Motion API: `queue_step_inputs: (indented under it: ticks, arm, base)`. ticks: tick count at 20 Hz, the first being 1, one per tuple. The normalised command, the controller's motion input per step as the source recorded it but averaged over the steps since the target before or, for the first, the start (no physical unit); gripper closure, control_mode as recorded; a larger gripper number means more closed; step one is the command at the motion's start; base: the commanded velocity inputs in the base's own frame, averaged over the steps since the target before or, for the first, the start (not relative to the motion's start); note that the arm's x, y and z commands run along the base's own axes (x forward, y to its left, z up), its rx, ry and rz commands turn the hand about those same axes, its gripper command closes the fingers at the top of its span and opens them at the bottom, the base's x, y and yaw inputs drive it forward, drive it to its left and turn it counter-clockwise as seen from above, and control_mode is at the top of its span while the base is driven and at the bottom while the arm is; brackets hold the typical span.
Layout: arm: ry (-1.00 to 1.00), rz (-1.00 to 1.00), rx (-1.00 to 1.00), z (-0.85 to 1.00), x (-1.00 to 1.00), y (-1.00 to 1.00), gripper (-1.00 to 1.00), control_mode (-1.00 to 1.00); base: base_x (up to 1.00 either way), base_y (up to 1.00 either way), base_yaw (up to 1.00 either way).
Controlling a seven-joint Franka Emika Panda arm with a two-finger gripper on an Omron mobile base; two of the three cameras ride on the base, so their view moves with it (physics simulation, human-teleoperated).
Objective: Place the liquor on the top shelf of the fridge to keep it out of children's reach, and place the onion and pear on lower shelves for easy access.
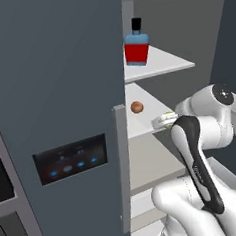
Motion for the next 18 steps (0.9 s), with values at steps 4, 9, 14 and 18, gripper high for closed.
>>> queue_step_inputs:
  ticks: [4, 9, 14, 18]
  arm:
    - [0.0, 0.0, 0.0, -0.25, 0.73, 0.08, 1.0, -1.0]
    - [0.0, 0.0, 0.0, -0.29, 0.67, 0.0, 1.0, -1.0]
    - [0.0, 0.0, 0.0, -0.26, 0.61, 0.0, 1.0, -1.0]
    - [0.02, 0.0, 0.0, -0.16, 0.57, 0.0, 1.0, -1.0]
  base:
    - [0.0, 0.0, 0.0]
    - [0.0, 0.0, 0.0]
    - [0.0, 0.0, 0.0]
    - [0.0, 0.0, 0.0]
